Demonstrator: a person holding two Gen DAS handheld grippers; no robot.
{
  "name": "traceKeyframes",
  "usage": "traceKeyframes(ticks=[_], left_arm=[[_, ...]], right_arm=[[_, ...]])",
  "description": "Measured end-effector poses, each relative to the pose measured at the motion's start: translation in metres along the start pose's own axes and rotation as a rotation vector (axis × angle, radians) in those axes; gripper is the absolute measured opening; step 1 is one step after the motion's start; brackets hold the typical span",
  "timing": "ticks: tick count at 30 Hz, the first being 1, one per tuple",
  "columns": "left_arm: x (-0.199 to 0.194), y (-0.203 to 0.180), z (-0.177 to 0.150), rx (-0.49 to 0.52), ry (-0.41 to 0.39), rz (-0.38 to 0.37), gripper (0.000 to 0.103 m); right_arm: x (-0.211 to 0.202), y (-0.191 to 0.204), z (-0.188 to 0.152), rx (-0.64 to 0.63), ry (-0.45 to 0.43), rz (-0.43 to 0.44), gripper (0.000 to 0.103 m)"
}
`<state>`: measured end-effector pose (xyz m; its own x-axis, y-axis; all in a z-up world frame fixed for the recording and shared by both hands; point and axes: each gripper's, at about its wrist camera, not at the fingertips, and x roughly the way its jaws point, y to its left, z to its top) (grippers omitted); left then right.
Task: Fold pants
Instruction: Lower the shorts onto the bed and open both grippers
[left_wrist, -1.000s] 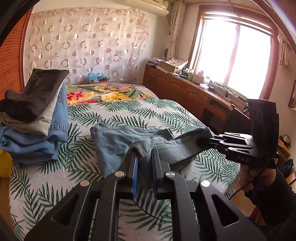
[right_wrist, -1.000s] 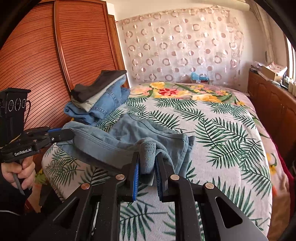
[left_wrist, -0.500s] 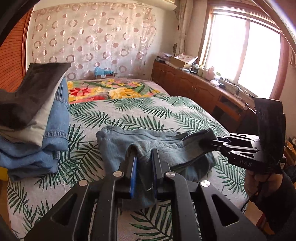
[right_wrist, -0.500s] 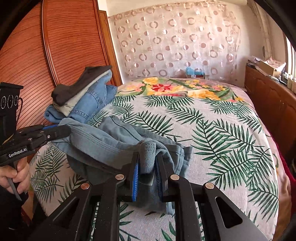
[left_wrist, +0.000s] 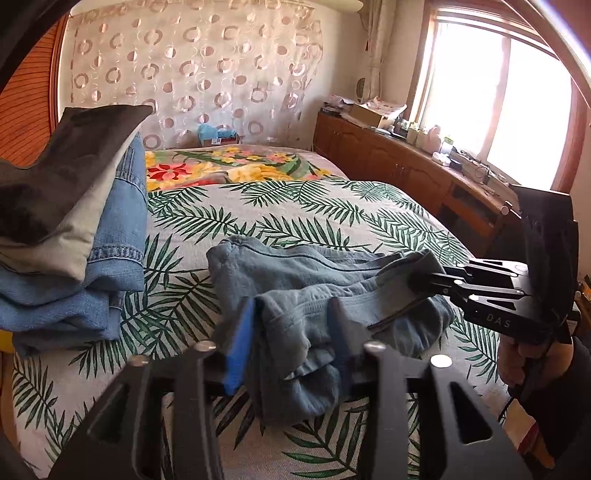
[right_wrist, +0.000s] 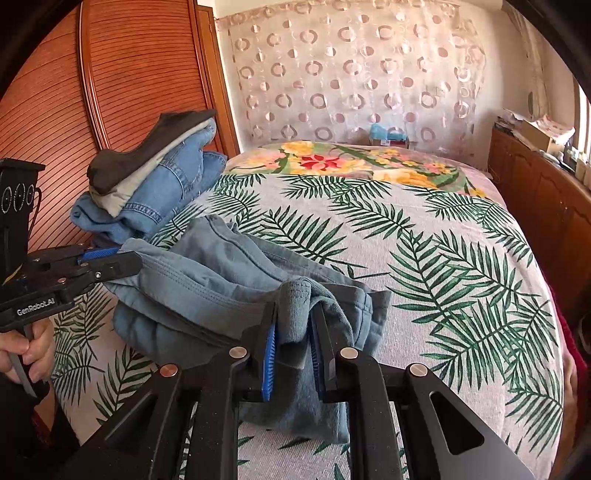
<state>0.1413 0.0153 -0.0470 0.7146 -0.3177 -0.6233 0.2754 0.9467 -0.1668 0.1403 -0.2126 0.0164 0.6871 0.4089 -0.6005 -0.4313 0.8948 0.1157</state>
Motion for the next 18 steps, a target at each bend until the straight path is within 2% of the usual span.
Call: traceKeyframes(ticks=[2, 4, 6, 7, 14, 18], left_arm=[[-0.002, 0.001, -0.002, 0.001, 0.010, -0.005, 0.054], [-0.005, 0.002, -0.005, 0.000, 0.009, -0.008, 0.080], [-0.009, 0.003, -0.008, 0.002, 0.008, -0.017, 0.080], [-0.009, 0.004, -0.010, 0.004, 0.014, -0.015, 0.080], [-0.011, 0.008, -0.025, 0.039, 0.051, 0.044, 0.080], [-0.007, 0.019, -0.027, 0.038, 0.069, 0.093, 0.080]], right_arm=[[0.001, -0.001, -0.001, -0.002, 0.007, -0.002, 0.019], [0.000, -0.002, 0.000, -0.007, 0.004, -0.014, 0.023], [-0.003, -0.002, 0.001, -0.015, 0.003, -0.021, 0.027], [-0.005, -0.002, 0.002, -0.020, 0.001, -0.032, 0.033], [-0.023, 0.000, -0.013, -0.070, 0.018, -0.030, 0.054], [-0.024, 0.003, -0.026, -0.128, 0.057, -0.033, 0.058]])
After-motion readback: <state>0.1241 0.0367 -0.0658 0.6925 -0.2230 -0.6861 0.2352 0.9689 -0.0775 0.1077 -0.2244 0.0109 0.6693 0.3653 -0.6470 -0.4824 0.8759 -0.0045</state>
